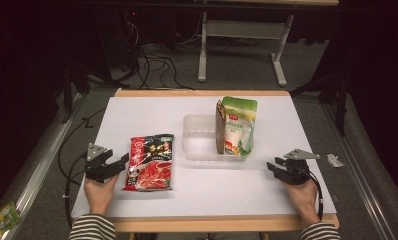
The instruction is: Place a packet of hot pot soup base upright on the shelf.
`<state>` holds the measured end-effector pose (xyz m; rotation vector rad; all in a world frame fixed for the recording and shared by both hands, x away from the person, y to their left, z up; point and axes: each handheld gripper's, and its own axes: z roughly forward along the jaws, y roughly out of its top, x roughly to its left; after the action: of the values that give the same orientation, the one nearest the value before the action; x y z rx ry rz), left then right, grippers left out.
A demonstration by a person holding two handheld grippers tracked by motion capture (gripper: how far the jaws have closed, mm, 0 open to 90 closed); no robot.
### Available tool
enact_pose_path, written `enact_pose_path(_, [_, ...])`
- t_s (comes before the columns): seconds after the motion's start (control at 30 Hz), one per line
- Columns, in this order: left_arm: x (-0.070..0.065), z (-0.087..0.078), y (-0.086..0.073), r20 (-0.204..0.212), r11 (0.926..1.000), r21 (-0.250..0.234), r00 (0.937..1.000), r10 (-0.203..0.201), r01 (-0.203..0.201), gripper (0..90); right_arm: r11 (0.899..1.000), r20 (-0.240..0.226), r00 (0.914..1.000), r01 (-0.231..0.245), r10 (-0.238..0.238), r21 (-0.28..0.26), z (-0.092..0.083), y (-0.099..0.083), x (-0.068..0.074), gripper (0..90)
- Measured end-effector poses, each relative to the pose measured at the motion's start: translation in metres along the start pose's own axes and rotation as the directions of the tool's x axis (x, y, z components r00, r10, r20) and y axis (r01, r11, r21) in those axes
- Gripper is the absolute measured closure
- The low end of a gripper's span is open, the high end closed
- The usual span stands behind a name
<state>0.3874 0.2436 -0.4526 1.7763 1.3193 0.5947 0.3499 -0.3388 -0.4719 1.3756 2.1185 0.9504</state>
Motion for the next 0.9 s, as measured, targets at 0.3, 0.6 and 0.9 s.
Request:
enact_pose_path(0.3, [-0.016, 0.025, 0.023, -0.006, 0.9883, 0.105, 0.9937, 0.112, -0.111, 38.8, 1.0, 0.013, 0.9996, 0.024, -0.025, 0.018, 0.005, -0.005, 0.002, 56.8])
enact_pose_path(0.6, [-0.01, 0.05, 0.035, -0.026, 0.9784, 0.183, 0.9944, 0.102, -0.096, 39.9, 1.0, 0.024, 0.9994, 0.025, -0.026, 0.015, 0.006, -0.006, 0.003, 55.3])
enact_pose_path(0.9, [0.0, 0.07, 0.038, -0.018, 0.9768, 0.213, 0.9994, 0.03, -0.026, 35.3, 0.999, 0.035, 0.9986, 0.039, -0.04, 0.013, 0.005, -0.006, 0.004, 54.6])
